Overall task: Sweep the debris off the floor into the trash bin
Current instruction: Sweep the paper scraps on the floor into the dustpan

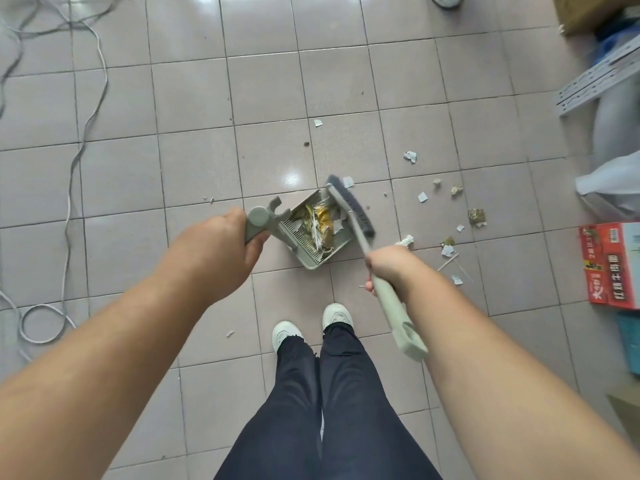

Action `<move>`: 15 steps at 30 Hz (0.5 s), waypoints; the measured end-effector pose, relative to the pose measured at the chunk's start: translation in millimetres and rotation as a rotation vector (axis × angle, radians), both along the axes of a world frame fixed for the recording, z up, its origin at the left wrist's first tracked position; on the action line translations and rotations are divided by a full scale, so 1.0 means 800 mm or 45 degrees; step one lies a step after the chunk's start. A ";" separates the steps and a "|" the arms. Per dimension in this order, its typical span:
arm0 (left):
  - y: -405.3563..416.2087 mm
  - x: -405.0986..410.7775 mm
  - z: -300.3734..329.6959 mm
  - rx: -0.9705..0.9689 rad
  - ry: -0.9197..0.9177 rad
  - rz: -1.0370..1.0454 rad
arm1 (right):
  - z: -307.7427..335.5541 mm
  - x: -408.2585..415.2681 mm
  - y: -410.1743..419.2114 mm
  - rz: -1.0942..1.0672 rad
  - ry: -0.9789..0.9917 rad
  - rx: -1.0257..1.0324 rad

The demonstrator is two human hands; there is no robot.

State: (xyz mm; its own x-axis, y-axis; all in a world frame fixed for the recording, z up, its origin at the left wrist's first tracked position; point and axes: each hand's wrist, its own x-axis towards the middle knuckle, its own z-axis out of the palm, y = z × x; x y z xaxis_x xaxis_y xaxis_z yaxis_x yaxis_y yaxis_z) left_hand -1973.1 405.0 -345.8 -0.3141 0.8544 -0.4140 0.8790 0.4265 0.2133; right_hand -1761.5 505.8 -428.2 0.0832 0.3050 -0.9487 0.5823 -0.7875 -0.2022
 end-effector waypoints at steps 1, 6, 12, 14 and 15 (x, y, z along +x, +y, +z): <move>0.000 0.000 -0.001 -0.002 0.003 0.000 | 0.010 0.004 -0.007 0.004 0.037 -0.037; -0.003 -0.004 -0.002 0.021 -0.003 0.016 | 0.058 0.040 0.006 -0.012 0.057 0.029; -0.005 -0.001 0.001 0.014 0.012 0.015 | 0.061 0.060 0.042 0.009 -0.018 0.190; -0.005 -0.001 0.001 0.017 0.007 0.018 | 0.036 0.047 0.052 0.002 -0.030 0.225; -0.005 -0.001 0.001 0.024 0.002 0.018 | 0.021 0.039 0.058 0.007 -0.037 0.235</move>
State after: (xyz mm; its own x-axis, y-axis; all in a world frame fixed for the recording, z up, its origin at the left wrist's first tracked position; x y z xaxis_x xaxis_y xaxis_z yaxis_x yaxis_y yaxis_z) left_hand -1973.8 400.7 -345.4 -0.3266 0.8575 -0.3976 0.8734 0.4346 0.2198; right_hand -1730.3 551.9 -411.5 0.1078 0.4742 -0.8738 0.5944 -0.7353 -0.3257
